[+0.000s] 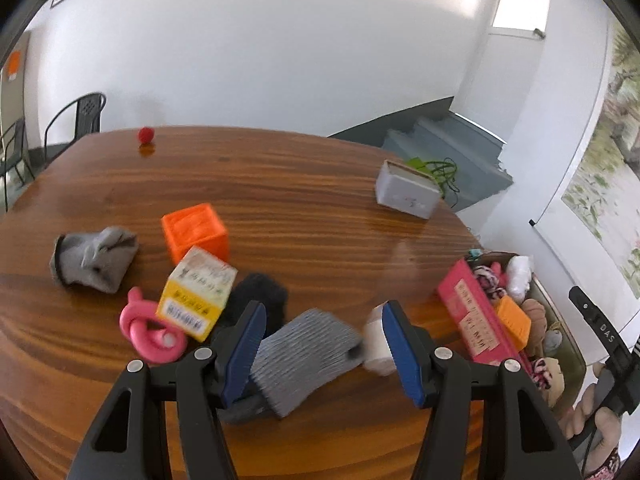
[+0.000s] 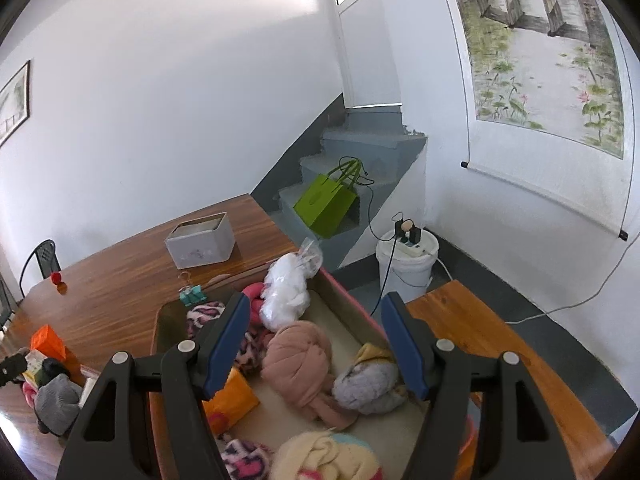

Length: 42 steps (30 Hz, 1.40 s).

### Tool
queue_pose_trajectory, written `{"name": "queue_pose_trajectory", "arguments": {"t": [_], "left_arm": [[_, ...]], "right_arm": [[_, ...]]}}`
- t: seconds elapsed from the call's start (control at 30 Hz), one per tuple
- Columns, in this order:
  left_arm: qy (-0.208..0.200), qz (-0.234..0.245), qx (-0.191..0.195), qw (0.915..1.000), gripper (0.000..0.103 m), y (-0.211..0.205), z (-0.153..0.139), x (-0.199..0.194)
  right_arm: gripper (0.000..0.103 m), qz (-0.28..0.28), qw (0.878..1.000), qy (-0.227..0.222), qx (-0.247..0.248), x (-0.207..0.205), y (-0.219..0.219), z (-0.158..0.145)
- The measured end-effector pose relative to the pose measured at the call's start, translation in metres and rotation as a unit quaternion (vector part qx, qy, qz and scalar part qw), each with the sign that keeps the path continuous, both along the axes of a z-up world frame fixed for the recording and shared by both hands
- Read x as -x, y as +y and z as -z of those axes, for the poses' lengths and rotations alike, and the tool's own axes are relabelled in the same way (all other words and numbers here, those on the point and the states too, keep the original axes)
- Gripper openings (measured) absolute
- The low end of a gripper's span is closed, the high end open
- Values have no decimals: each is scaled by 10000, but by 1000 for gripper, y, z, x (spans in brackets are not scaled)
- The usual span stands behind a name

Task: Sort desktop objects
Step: 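Grasp the grey knit sock on the table with the left gripper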

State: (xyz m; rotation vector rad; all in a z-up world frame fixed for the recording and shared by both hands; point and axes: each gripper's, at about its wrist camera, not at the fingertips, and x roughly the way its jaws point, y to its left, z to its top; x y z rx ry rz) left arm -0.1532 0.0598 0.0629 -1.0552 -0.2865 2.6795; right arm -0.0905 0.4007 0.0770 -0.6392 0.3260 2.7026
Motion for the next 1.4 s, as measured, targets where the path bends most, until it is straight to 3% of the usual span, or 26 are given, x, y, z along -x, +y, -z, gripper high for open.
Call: {"name": "queue_pose_trajectory", "arguments": {"t": [0.13,0.33,0.63,0.97,1.13,1.4], "left_arm": [[148,47,308,9994,62,0,6,-2],[142,487,762,9958,62,6,22,2],[-266,748,721,9942,62,8,45,14],[-579,1053,706,9902,62,27,50,-23],[-383,838,571,9941,62,21,38,-26],[-512,707,619,9943,62,27,46,-2]], "right_arm": [[72,-29,9999,67,142,-8,-12,-2],[75,-307,9993,120,186,-16,-40,-3],[75,-586,9983,-15,62,-14,-59,3],[75,-626,9976,58,275,-17,-53,0],[75,-658,9976,72,217,-17,-58,0],[75,-616,9981,6,61,-13,-62,4]]}}
